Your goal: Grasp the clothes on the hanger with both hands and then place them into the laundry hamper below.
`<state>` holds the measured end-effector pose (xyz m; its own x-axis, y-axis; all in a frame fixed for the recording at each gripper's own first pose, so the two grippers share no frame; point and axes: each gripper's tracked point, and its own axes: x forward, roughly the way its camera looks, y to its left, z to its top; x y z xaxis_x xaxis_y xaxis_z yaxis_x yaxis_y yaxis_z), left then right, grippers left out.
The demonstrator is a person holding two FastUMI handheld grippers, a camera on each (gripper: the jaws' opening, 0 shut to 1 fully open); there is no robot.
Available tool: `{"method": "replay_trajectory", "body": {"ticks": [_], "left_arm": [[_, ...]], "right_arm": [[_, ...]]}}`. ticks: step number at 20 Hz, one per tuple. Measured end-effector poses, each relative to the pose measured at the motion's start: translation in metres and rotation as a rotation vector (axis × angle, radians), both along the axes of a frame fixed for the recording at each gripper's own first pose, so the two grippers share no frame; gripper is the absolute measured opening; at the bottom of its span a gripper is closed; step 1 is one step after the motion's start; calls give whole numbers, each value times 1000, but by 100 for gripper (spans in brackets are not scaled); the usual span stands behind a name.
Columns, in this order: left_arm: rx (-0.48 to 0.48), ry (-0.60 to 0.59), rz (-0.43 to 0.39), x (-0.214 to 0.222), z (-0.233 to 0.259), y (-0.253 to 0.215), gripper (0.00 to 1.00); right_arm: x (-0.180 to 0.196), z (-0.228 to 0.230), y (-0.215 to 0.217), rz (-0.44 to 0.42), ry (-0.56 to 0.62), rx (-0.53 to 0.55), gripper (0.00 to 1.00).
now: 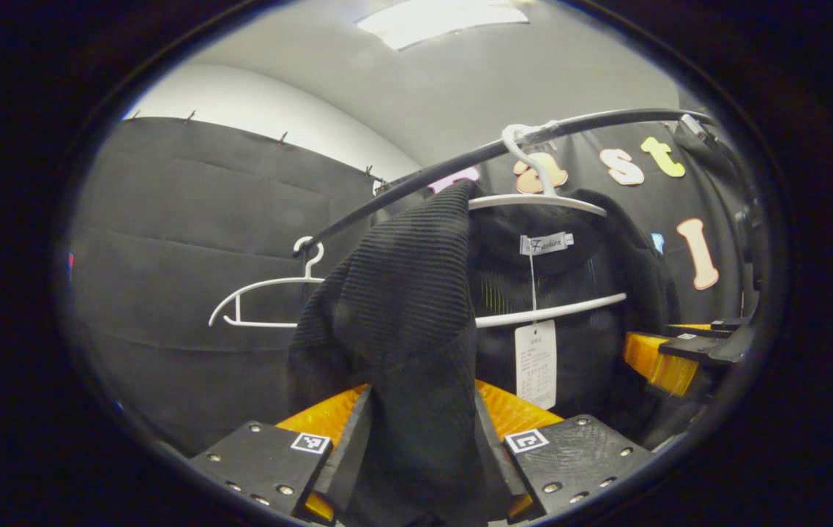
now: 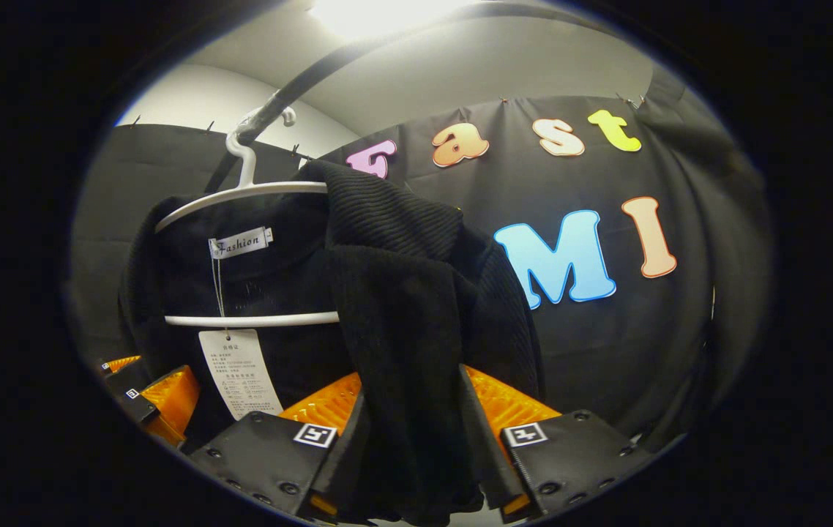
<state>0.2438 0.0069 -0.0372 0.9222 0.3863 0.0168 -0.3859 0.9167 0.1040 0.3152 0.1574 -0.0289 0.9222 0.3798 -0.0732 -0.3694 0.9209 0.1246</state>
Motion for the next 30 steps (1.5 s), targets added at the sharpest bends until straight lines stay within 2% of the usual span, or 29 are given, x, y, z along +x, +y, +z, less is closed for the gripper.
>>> {"method": "replay_trajectory", "body": {"ticks": [1, 2, 4, 5, 6, 7, 9, 10, 12, 22, 30], "left_arm": [[7, 0, 12, -2, 0, 3, 73], [12, -14, 38, -6, 4, 10, 61], [-16, -8, 11, -3, 0, 12, 38], [-23, -8, -14, -4, 2, 8, 26], [-27, -17, -5, -3, 2, 14, 31], [-42, -24, -19, 0, 2, 15, 16], [-60, -35, -37, -3, 4, 13, 5], [-48, -39, -28, -8, 8, 14, 7], [-20, -53, -32, -22, 18, 19, 1], [36, -96, -42, -64, 63, 25, 1], [96, -192, 29, -77, 120, 60, 1]], "right_arm": [[2, -1, 0, -1, 4, 1, 51], [2, 1, -5, -16, -1, -1, 37], [0, 1, -7, -19, -2, -22, 8], [-1, 3, -6, -9, -11, -37, 1], [-2, 6, -9, -9, -20, -54, 0], [-2, 10, -15, -20, -36, -68, 0], [-2, 19, -21, -45, -80, -80, 2], [-5, 26, -27, -60, -109, -85, 1], [-8, 41, -37, -94, -170, -94, 1], [-3, 73, -81, -213, -260, -55, 1], [6, 109, -106, -281, -355, -41, 1]]}}
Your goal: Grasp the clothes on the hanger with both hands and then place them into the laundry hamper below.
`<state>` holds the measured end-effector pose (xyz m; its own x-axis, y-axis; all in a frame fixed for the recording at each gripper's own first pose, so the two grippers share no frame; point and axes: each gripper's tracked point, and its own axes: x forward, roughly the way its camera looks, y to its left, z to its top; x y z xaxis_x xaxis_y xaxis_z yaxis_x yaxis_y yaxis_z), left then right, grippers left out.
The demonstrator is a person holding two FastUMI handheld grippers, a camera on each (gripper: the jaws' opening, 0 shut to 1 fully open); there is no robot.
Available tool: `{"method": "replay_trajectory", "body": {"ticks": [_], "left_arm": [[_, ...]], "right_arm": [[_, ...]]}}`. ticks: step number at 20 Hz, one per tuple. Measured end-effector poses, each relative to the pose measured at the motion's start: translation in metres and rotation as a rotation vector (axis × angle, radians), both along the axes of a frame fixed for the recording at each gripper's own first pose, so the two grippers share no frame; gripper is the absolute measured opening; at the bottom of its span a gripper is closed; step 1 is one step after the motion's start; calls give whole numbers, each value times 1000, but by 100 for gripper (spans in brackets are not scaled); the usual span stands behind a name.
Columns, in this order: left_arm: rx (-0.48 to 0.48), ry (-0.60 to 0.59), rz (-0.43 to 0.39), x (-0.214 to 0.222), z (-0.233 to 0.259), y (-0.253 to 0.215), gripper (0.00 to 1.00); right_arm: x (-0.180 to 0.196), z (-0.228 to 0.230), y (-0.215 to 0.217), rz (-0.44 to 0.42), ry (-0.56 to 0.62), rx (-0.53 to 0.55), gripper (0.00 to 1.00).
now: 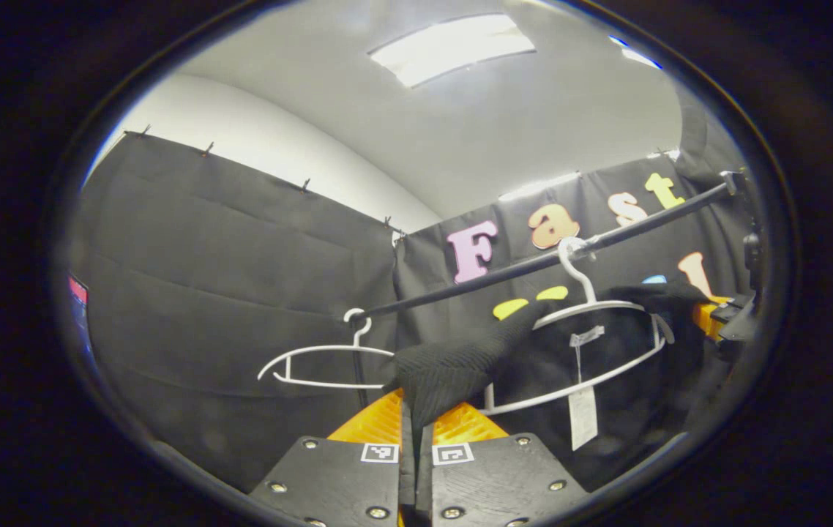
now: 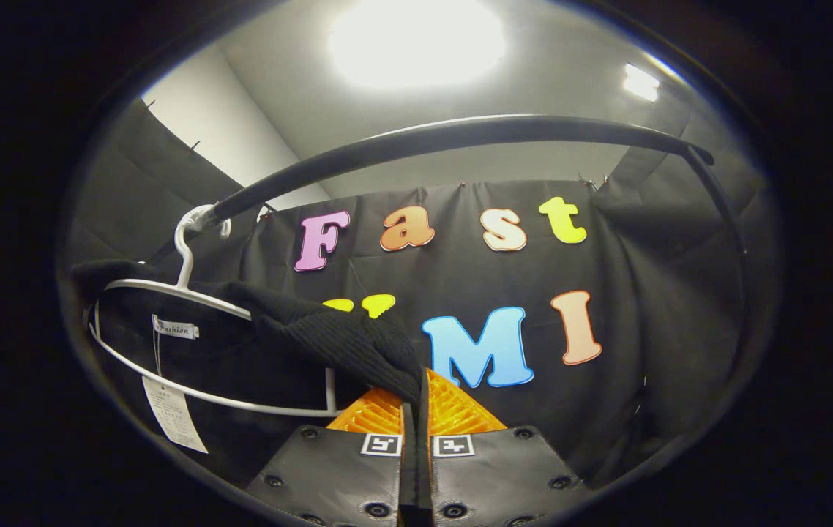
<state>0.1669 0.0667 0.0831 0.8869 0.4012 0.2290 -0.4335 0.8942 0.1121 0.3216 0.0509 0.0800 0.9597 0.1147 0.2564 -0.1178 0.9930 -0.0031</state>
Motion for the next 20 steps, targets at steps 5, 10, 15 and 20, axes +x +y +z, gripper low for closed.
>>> {"method": "replay_trajectory", "body": {"ticks": [5, 10, 15, 20], "left_arm": [[43, -51, 7, 9, 30, 21, 2], [13, -53, -27, 25, 38, 33, 1], [-38, -12, -90, 62, 18, 48, 1], [-143, 32, -143, 67, -13, 56, 1]], "right_arm": [[13, 17, -9, -12, -53, 17, 1], [35, 14, -13, -22, -36, 30, 1], [69, -9, -8, -6, 39, 37, 1], [78, -41, 5, 59, 147, 35, 1]]}}
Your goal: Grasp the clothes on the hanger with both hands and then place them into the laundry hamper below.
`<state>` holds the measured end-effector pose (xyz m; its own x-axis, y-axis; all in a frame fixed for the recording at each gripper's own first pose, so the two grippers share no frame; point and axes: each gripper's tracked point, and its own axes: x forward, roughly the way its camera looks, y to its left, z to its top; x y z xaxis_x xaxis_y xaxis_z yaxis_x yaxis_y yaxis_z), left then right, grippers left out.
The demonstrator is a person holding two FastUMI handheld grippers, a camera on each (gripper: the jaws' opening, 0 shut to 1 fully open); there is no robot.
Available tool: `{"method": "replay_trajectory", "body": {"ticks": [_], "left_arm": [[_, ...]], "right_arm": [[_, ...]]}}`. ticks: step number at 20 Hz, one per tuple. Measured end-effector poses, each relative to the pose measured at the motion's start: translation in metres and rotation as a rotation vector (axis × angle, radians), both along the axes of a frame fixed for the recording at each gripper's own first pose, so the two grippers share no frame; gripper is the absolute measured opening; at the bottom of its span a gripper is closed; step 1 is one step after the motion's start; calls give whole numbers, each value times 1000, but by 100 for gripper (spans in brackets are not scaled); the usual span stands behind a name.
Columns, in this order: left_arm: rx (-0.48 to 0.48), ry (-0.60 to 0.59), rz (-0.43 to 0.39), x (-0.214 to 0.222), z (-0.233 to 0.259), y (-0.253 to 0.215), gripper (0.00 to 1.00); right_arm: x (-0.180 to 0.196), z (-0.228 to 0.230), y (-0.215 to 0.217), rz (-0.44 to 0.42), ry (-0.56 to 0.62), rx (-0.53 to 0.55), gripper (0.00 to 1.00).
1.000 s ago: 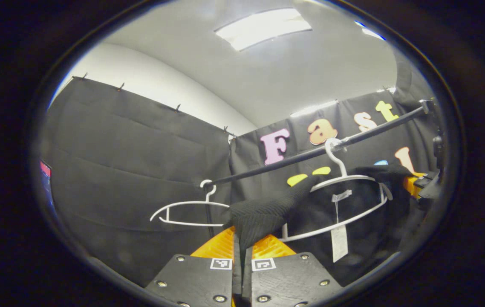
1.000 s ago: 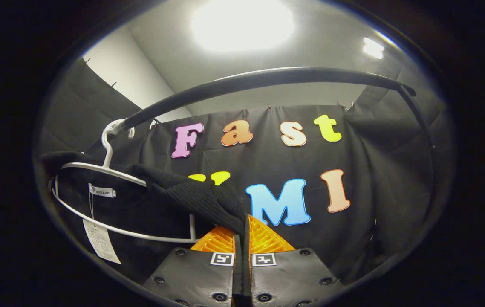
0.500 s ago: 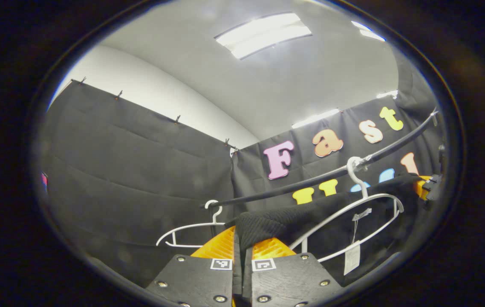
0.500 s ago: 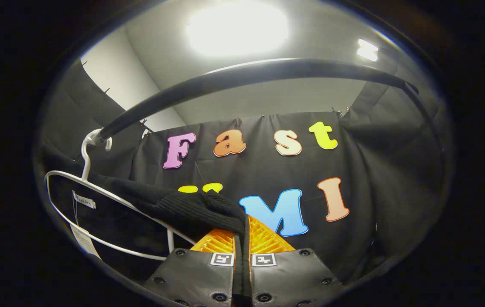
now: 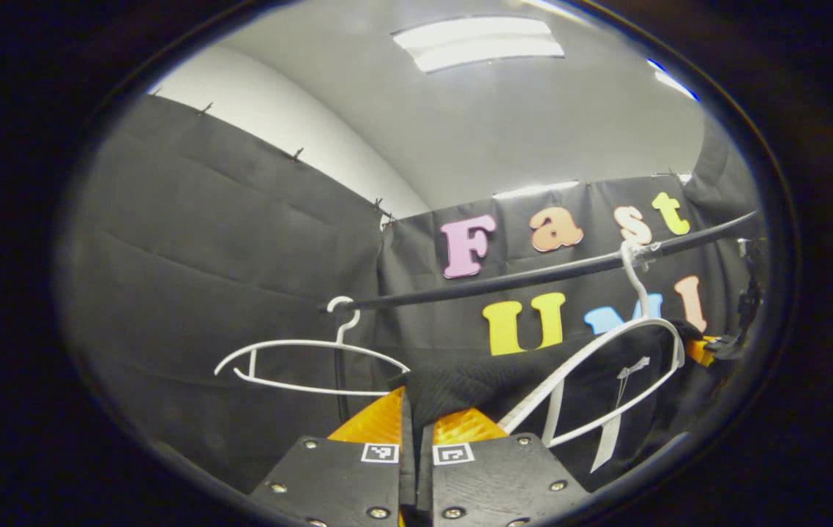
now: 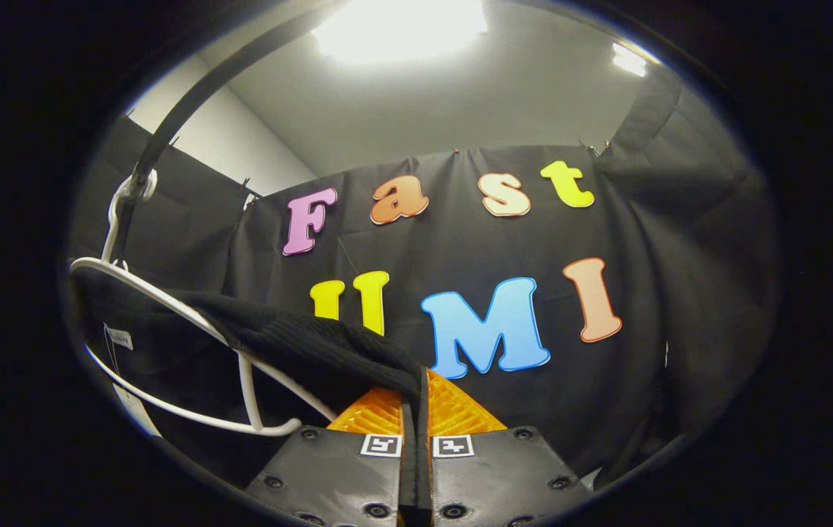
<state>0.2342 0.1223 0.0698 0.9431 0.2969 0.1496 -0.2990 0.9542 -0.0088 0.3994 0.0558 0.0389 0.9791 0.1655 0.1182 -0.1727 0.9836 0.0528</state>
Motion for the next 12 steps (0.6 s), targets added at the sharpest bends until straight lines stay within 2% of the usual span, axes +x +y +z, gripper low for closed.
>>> {"method": "replay_trajectory", "body": {"ticks": [4, 8, 12], "left_arm": [[-7, 8, -16, 4, -5, 2, 2], [-3, 13, -35, -5, -6, 2, 2], [-12, 18, -52, 2, -7, 1, 2]], "right_arm": [[6, -14, 7, 59, 70, 41, 0], [-3, -31, 12, 103, 161, 96, 1], [-6, -41, 12, 126, 238, 146, 1]]}}
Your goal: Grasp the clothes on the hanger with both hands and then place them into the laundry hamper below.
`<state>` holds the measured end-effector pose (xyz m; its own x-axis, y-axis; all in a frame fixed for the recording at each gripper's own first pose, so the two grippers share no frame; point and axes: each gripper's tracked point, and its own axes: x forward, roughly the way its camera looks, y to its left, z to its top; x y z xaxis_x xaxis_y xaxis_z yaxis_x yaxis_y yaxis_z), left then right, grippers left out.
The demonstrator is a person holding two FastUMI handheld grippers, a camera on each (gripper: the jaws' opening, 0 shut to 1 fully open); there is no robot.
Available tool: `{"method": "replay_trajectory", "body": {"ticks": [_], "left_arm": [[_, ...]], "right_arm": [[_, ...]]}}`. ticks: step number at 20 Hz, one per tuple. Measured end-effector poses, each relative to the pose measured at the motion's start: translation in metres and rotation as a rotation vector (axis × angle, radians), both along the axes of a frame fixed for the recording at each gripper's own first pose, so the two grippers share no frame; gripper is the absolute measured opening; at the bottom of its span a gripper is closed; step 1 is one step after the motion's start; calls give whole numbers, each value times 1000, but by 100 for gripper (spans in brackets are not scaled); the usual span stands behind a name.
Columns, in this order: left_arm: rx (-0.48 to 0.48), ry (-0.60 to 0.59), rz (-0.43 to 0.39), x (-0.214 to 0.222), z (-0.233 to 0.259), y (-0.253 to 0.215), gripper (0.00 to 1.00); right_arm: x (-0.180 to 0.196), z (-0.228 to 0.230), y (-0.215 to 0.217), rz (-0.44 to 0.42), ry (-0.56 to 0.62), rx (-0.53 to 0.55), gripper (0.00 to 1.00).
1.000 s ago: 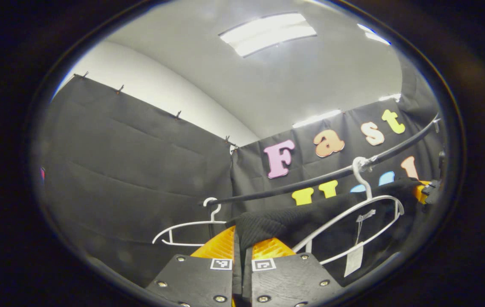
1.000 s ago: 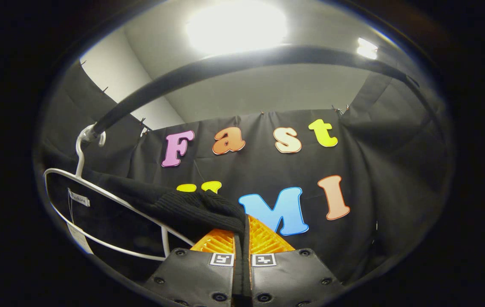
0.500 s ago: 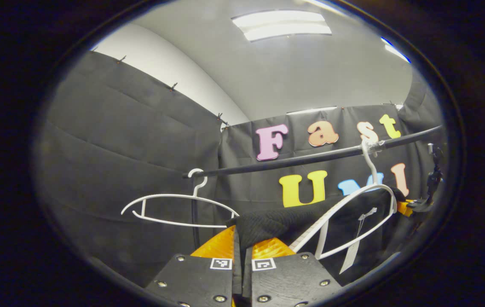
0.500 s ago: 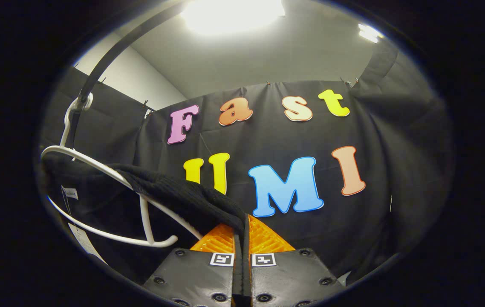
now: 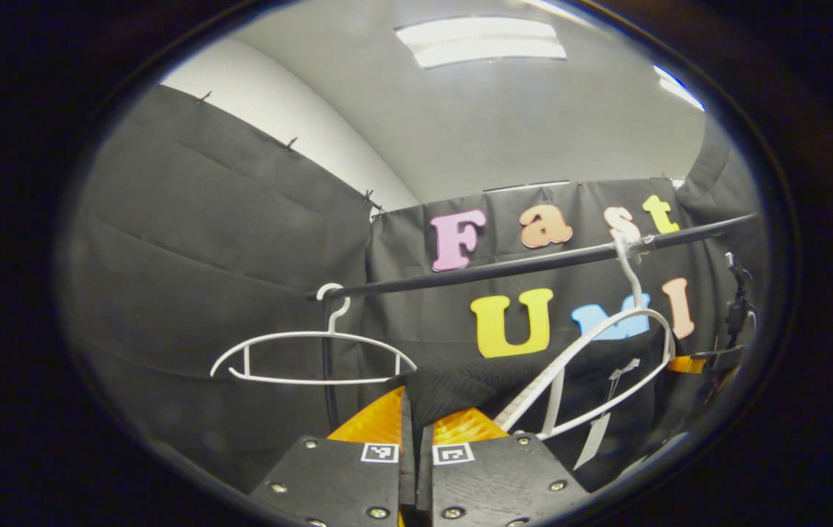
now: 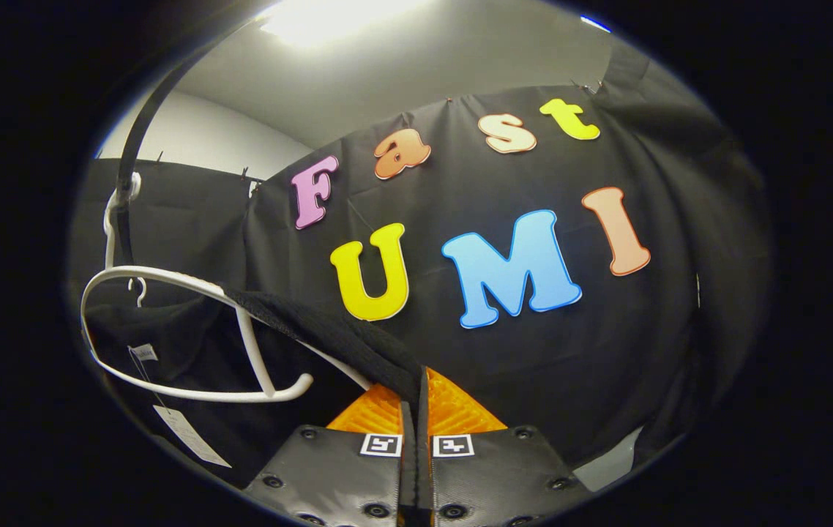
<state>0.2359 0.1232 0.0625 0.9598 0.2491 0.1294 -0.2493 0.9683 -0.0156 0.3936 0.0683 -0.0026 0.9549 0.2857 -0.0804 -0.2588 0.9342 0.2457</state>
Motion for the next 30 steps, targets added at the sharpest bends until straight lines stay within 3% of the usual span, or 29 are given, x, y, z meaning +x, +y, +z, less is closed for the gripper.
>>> {"method": "replay_trajectory", "body": {"ticks": [6, 13, 24, 30], "left_arm": [[17, -21, -8, 6, 11, 1, 1], [-18, 22, -21, 9, -21, 0, 2], [-30, 110, -39, -21, -72, 2, 2], [-59, 127, -133, -48, -88, -21, 2]], "right_arm": [[13, 25, -16, -67, -49, 73, 1], [13, -17, -13, -44, 44, 48, 1], [-44, -49, -20, -57, 90, -30, 1], [-97, -51, -16, -62, 88, -68, 0]]}}
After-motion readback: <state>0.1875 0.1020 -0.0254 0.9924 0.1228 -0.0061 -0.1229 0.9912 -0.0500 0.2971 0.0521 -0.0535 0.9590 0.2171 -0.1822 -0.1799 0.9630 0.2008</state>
